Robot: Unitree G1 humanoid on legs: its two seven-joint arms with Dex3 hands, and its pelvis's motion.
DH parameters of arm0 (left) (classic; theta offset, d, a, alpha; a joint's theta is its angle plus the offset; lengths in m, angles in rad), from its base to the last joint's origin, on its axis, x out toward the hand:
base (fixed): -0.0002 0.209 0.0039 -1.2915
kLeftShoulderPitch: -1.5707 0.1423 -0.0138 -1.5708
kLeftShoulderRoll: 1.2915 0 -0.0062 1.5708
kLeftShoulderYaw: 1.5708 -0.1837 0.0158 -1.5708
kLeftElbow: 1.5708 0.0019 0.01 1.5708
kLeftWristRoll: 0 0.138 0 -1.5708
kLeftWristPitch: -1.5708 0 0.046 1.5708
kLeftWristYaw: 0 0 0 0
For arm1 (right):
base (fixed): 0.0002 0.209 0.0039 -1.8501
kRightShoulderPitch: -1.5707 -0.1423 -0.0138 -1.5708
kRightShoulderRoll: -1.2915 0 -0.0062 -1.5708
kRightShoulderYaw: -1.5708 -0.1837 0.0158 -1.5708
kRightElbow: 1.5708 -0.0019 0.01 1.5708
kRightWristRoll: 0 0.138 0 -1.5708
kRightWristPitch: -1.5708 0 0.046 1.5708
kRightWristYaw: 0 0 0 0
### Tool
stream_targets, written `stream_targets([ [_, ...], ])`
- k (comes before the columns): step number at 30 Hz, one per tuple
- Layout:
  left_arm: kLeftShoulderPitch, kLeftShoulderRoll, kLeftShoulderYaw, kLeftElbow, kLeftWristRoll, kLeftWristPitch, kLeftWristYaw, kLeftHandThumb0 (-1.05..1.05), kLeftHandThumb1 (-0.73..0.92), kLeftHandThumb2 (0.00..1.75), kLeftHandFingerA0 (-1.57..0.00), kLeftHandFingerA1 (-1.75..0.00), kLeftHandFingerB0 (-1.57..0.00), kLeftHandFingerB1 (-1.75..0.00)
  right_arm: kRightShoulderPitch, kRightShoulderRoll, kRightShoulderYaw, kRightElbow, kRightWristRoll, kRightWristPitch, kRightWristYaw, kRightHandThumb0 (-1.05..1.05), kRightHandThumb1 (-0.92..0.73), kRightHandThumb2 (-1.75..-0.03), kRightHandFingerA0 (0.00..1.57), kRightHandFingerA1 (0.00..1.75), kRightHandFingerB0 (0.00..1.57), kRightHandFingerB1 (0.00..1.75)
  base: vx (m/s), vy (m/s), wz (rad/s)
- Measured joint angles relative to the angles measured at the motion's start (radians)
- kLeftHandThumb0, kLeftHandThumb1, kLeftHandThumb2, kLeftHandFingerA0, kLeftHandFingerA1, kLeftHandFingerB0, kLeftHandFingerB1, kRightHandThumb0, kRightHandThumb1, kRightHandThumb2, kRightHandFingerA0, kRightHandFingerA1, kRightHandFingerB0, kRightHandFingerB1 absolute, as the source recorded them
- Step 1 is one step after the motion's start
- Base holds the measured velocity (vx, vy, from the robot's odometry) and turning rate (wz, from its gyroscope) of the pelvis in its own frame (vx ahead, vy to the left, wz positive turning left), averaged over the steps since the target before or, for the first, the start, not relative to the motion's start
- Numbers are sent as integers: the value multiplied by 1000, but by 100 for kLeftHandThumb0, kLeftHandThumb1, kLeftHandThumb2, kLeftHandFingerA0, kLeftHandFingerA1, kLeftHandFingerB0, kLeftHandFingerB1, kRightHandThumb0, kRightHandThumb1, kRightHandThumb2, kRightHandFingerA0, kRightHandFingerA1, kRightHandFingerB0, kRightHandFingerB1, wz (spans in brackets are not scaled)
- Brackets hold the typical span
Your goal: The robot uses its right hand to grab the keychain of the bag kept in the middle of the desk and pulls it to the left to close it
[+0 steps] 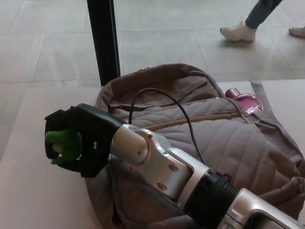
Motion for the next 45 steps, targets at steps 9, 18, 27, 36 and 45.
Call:
stream_targets([
  [9, -8, 0, -14, 4, 5, 0, 2, -32, 63, 58, -63, -57, -61, -52, 4, -1, 19, -19, 23, 0, 13, -25, -54, -105, 77, 175, 69, 165, 0, 0, 0],
  [18, 4, -2, -5, 11, 14, -6, 7, -35, 74, 61, -64, -57, -54, -52, -102, -80, 36, -72, -31, 35, 51, -105, -48, -87, 0, 0, 0, 0, 0, 0, 1],
  [27, 48, -2, 21, 7, 16, -22, 7, -36, 74, 61, -66, -57, -53, -52, -244, -327, 54, -184, -157, 88, 166, -105, -63, -61, 0, 0, 0, 0, 0, 0, 0],
  [36, 51, -2, 40, 55, 23, -56, 7, -35, 72, 61, -68, -57, -56, -52, -265, -495, 24, -276, -242, 104, 292, -105, -77, -64, 0, 0, 0, 0, 0, 0, 0],
  [45, 69, -2, 53, 35, 31, -63, 6, -40, 54, 93, -60, -68, -46, -61, -261, -663, -82, -315, -250, 114, 417, -101, -79, -96, 0, 0, 0, 3, 0, 0, 0],
])
